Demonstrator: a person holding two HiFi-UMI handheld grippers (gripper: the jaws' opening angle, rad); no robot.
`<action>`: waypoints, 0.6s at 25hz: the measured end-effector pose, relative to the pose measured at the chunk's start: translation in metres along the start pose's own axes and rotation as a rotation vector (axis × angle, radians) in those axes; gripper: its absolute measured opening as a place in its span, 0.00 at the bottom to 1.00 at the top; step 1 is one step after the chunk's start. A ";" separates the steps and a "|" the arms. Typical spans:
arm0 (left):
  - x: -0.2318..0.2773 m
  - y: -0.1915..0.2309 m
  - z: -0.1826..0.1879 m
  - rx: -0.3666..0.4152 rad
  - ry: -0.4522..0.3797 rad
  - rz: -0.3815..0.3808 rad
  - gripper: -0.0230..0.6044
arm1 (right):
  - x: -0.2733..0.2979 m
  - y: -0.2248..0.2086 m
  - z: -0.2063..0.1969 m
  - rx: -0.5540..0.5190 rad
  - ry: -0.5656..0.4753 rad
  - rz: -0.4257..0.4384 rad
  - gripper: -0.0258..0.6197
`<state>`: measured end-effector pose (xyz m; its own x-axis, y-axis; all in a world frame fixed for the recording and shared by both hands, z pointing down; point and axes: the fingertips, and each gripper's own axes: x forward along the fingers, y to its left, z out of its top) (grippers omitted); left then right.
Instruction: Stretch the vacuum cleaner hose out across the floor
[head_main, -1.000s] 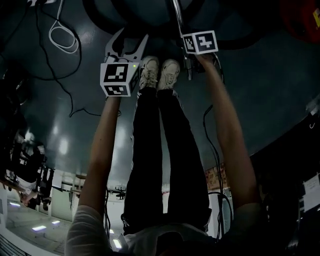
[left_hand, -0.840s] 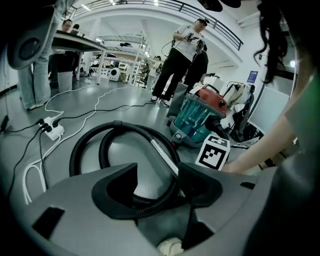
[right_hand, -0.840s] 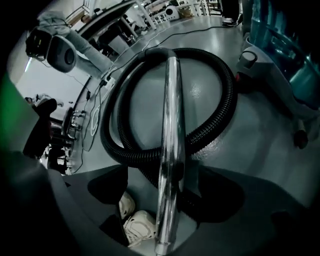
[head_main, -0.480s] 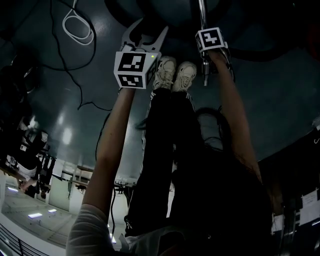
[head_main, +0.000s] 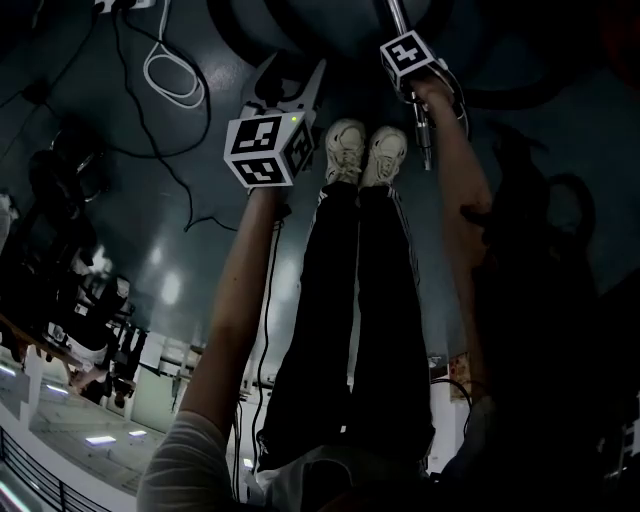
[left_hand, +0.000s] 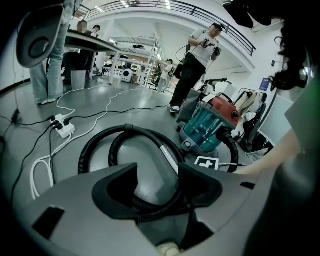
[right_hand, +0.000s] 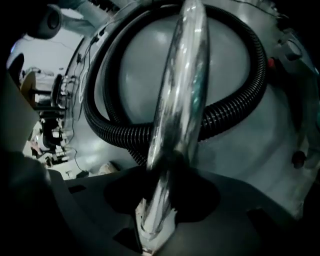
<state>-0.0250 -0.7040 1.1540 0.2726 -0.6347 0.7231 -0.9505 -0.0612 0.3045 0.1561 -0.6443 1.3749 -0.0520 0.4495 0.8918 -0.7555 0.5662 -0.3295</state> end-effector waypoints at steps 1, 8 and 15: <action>-0.008 -0.003 -0.004 -0.011 0.016 0.005 0.42 | -0.009 0.005 -0.001 0.034 -0.037 0.018 0.32; -0.083 -0.042 0.021 0.089 0.088 0.002 0.42 | -0.108 0.050 -0.039 0.114 -0.079 0.107 0.31; -0.199 -0.159 0.133 0.197 0.088 -0.105 0.42 | -0.289 0.060 -0.104 0.087 -0.111 -0.182 0.30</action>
<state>0.0520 -0.6704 0.8796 0.3753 -0.5476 0.7479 -0.9246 -0.2778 0.2606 0.1944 -0.6682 1.0654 0.0222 0.2637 0.9643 -0.8121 0.5673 -0.1365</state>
